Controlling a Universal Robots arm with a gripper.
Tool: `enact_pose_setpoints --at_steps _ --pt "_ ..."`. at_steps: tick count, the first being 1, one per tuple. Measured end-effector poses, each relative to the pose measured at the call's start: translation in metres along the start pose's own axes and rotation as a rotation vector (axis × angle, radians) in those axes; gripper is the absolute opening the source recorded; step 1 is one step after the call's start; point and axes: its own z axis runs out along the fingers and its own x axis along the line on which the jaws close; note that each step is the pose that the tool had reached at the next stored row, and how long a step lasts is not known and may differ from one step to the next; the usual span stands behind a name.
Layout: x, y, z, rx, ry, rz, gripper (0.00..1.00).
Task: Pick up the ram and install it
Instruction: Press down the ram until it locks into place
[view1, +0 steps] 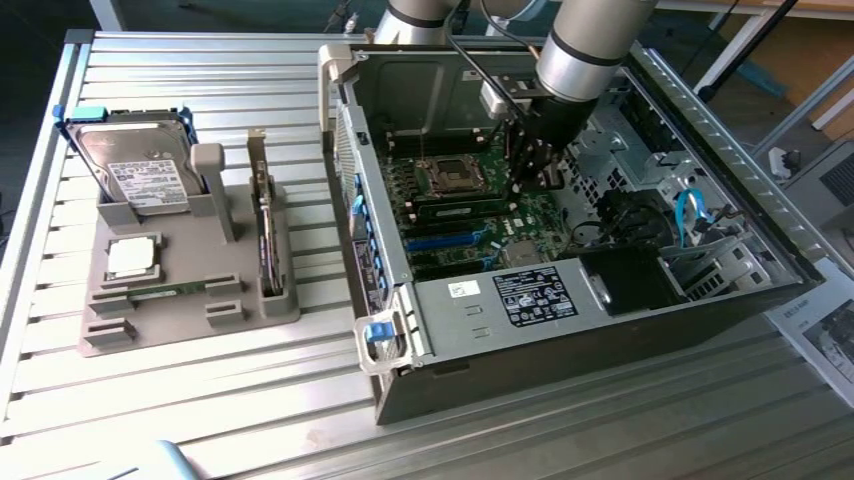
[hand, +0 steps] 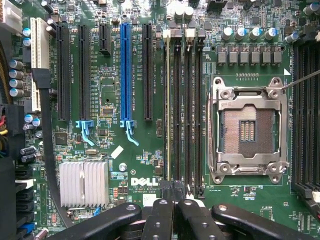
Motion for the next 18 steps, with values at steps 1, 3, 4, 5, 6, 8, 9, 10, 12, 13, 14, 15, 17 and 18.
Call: enact_pose_setpoints --at_steps 1,3,4,5,6,8,9,10,12,13,14,15,17,18 --pt "0.0000 0.0000 0.0003 0.0001 -0.0002 0.000 0.11" --pt "0.0000 0.0000 0.0009 0.0000 0.0001 0.000 0.11" --pt "0.0000 0.0000 0.0010 -0.0001 0.0002 0.000 0.11" --pt "0.0000 0.0000 0.0010 -0.0001 0.0003 0.000 0.11" --pt "0.0000 0.0000 0.0013 0.0000 0.0000 0.000 0.11" --pt "-0.0001 0.0000 0.0020 0.0001 -0.0001 0.000 0.11" --pt "0.0000 0.0000 0.0021 0.0000 0.0001 0.000 0.11" --pt "0.0000 0.0000 0.0021 0.0000 0.0001 0.000 0.11" --pt "0.0000 0.0000 0.0021 0.0000 0.0001 0.000 0.11" --pt "-0.0001 0.0000 0.0019 0.0000 -0.0002 0.000 0.11" --pt "-0.0002 -0.0001 0.0011 0.0002 -0.0009 0.000 0.11" --pt "0.0000 0.0000 -0.0012 -0.0002 -0.0002 0.000 0.11" --pt "0.0001 0.0001 -0.0051 -0.0007 0.0001 0.000 0.11" --pt "0.0001 0.0001 -0.0072 -0.0009 0.0002 0.000 0.11"
